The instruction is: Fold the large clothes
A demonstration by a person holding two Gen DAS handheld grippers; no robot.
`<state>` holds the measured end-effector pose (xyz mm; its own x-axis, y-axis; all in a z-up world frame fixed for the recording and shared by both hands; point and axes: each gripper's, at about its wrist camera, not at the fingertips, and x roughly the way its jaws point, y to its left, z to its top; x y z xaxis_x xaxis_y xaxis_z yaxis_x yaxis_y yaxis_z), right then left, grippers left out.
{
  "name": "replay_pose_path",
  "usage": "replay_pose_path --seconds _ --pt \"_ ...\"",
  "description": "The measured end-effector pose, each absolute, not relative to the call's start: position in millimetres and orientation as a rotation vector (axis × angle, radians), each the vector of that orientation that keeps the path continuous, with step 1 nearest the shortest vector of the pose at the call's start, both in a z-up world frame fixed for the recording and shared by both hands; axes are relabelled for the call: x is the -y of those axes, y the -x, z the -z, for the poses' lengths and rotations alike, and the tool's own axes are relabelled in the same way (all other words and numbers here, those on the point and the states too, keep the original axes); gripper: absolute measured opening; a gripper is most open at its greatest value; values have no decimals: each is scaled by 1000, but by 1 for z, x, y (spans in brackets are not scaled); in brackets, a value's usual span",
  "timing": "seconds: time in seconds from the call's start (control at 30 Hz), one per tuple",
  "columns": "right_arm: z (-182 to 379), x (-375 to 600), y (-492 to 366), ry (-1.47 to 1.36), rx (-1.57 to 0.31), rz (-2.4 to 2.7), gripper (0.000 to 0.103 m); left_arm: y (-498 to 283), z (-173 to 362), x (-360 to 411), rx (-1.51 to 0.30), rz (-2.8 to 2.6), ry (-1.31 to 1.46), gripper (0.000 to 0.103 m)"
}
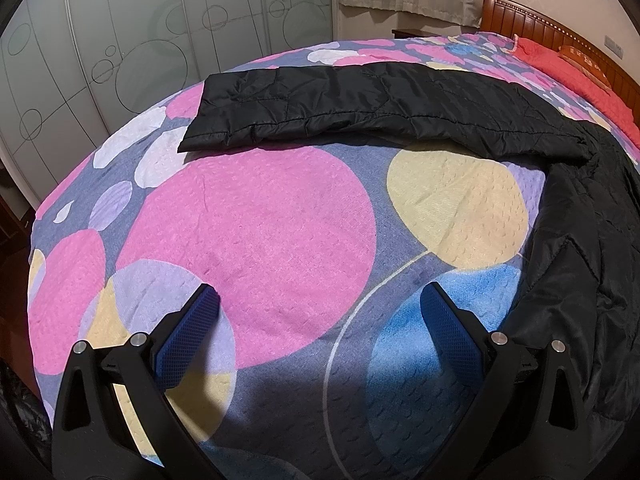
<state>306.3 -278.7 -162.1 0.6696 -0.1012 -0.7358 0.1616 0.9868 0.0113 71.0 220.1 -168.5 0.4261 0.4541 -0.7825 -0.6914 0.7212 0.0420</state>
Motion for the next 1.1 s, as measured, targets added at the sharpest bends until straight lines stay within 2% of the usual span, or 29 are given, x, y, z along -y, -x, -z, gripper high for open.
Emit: replay_pose_path --seconds 0.13,1.1 --pt "163 275 -306 -68 -825 148 63 -72 164 -225 -884 -715 329 101" --pt "170 271 -307 -45 -821 158 66 -71 149 -320 -603 -695 807 101"
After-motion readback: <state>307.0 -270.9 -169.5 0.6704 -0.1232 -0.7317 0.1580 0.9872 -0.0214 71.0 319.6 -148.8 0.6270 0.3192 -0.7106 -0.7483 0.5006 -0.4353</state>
